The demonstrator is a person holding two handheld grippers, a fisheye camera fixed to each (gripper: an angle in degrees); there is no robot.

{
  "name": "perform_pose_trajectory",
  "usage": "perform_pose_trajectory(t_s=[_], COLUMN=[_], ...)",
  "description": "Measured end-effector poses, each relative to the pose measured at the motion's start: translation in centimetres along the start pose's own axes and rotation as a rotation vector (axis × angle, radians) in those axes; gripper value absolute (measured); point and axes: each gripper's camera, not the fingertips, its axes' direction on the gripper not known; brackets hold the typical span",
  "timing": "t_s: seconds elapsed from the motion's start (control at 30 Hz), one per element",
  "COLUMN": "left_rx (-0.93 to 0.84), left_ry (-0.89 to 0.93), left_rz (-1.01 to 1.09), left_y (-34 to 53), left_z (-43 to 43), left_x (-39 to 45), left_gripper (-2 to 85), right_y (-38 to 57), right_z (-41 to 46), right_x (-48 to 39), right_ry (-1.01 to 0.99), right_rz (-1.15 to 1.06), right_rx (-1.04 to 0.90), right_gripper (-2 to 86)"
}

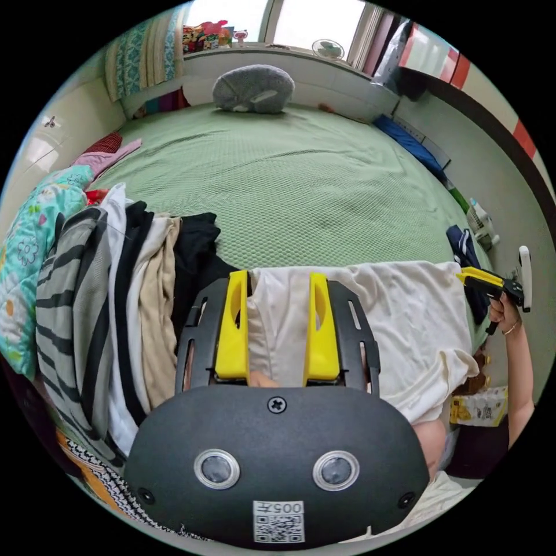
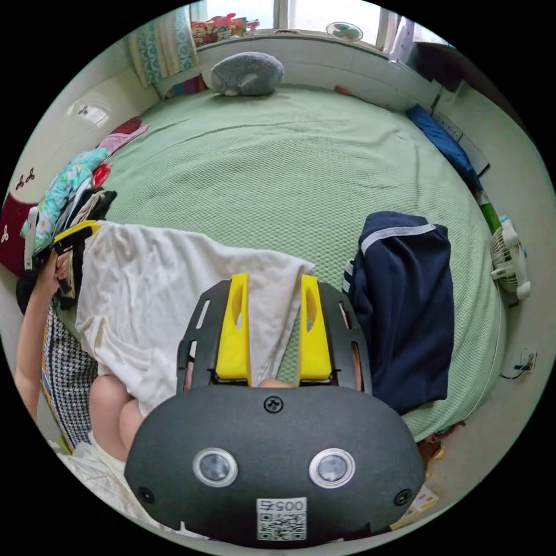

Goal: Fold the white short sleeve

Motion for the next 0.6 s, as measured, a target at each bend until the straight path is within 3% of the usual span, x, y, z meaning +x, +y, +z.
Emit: perform_pose_trajectory(t_s=[0.23,0.47,0.6], left_rx=[-0.043,0.004,0.008], left_ry=[-0.037,-0.123,-0.039], left_rz=[0.046,0.106,-0.019], left_y=[0.7,-0.9,-3.2], left_z=[1.0,-1.1,-0.4], left_x=[0.4,0.1,-2.3], left_gripper=[8.3,4.7,4.9], right_y=[0.1,-1.3,-4.5], right_z=[1.9,-1.6,-1.8], right_x=[1.1,3.1,4.3], right_ry=[0.041,0.016,0.056], right_rz=[-0.001,-0.008,0.052], right_rx=[-0.080,0.034,0.081], right_gripper=[3.3,-1.5,-1.6])
